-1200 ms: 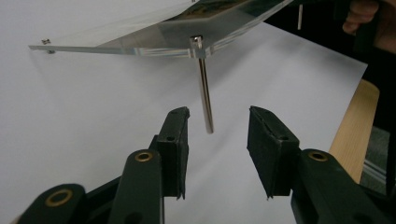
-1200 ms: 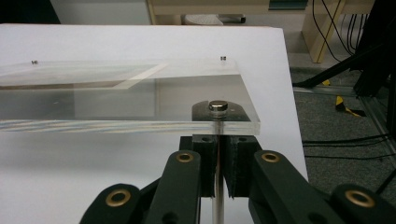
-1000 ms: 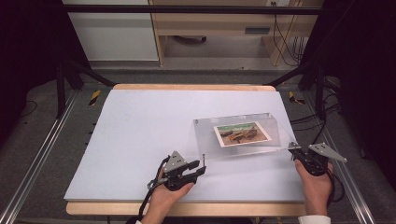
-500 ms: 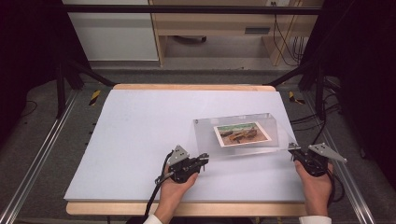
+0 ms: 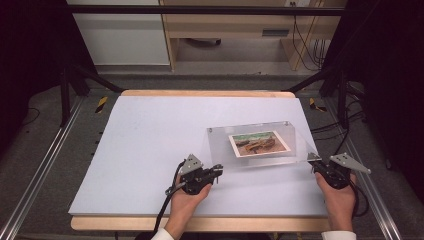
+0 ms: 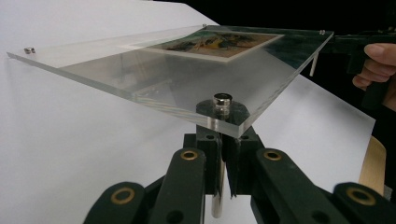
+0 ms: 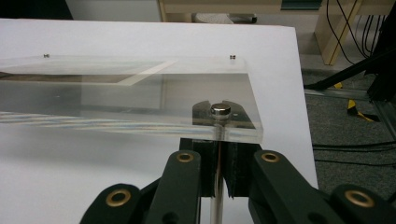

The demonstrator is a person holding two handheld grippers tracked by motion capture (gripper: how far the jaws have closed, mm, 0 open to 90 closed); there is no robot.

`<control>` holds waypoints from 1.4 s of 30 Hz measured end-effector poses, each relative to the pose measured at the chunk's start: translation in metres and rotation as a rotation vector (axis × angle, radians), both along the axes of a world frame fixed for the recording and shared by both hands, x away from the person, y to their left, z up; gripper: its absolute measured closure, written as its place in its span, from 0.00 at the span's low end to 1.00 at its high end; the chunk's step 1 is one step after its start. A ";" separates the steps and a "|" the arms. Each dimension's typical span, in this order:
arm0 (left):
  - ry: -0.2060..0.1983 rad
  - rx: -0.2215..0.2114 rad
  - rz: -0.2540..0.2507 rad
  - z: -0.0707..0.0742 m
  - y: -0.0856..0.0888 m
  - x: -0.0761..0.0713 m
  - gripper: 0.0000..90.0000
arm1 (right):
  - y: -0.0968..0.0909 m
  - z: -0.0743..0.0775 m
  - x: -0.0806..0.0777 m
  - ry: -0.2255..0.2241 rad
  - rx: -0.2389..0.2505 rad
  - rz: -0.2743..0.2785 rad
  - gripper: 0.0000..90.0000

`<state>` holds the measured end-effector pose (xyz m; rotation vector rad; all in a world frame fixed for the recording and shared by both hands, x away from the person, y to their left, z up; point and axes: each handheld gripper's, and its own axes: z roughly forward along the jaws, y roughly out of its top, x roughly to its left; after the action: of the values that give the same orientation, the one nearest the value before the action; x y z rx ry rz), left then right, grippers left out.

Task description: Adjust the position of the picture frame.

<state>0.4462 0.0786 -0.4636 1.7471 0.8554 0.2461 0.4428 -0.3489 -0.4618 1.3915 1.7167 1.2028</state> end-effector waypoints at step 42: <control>-0.099 0.019 0.094 0.070 0.123 0.015 0.91 | 0.129 0.057 -0.006 -0.079 0.018 0.036 0.93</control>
<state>0.4616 0.2014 -0.3934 1.6992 0.8666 0.4011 0.4367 -0.2197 -0.4046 1.3114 1.6868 1.2781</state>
